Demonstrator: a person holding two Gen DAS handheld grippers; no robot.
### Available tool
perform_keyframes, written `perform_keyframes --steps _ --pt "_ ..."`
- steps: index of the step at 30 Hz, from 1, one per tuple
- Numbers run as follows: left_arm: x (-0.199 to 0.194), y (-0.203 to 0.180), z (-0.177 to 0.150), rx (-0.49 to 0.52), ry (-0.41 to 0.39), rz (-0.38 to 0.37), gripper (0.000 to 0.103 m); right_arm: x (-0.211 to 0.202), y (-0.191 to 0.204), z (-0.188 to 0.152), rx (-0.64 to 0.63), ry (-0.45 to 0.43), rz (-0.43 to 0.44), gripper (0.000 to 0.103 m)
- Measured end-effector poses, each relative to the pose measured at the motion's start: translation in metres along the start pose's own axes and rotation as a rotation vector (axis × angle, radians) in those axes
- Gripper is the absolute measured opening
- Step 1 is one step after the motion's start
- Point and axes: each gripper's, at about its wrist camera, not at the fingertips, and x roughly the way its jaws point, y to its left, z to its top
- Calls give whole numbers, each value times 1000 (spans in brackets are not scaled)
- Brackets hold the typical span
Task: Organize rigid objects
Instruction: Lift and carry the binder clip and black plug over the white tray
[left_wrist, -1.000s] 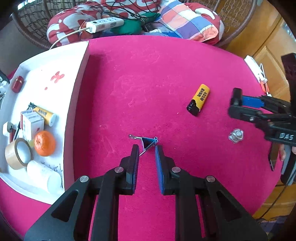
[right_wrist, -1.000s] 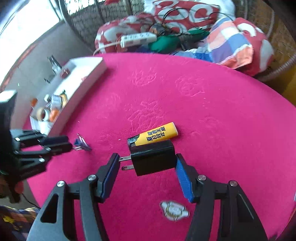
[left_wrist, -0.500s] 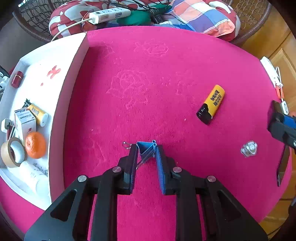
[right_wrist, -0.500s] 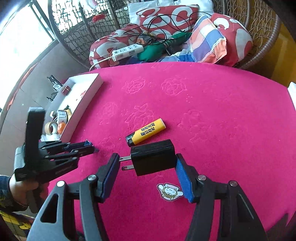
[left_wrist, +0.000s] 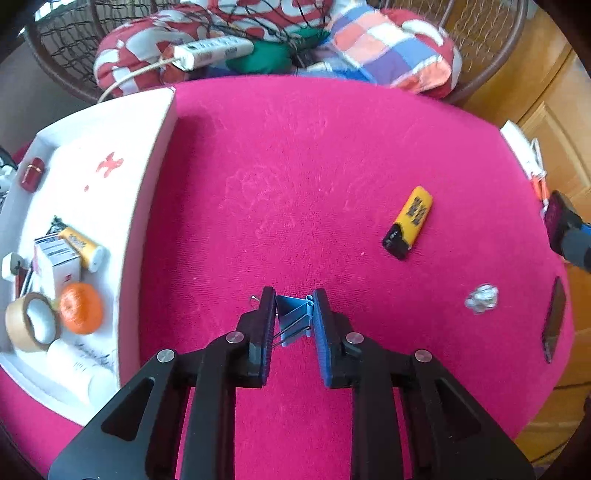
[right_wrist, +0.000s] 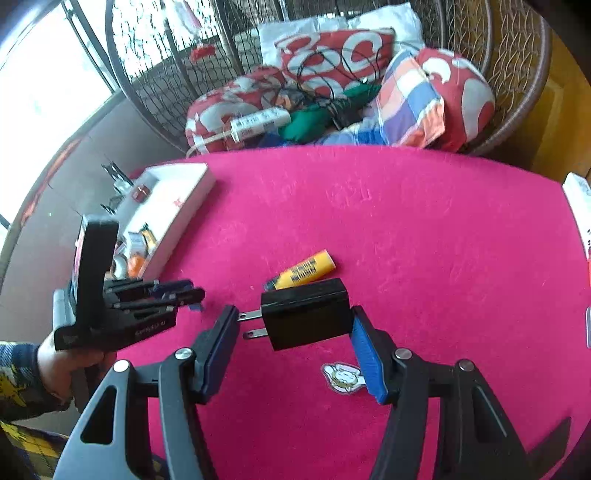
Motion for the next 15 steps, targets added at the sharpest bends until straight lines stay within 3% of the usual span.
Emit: perform_keyframes --steps 7,15 --pt "-73 -3 9 13 -152 -55 19 -35 22 21 9 -130 43 60" --pt "-154 12 19 36 -308 -41 19 -61 63 43 -17 -240 92 60"
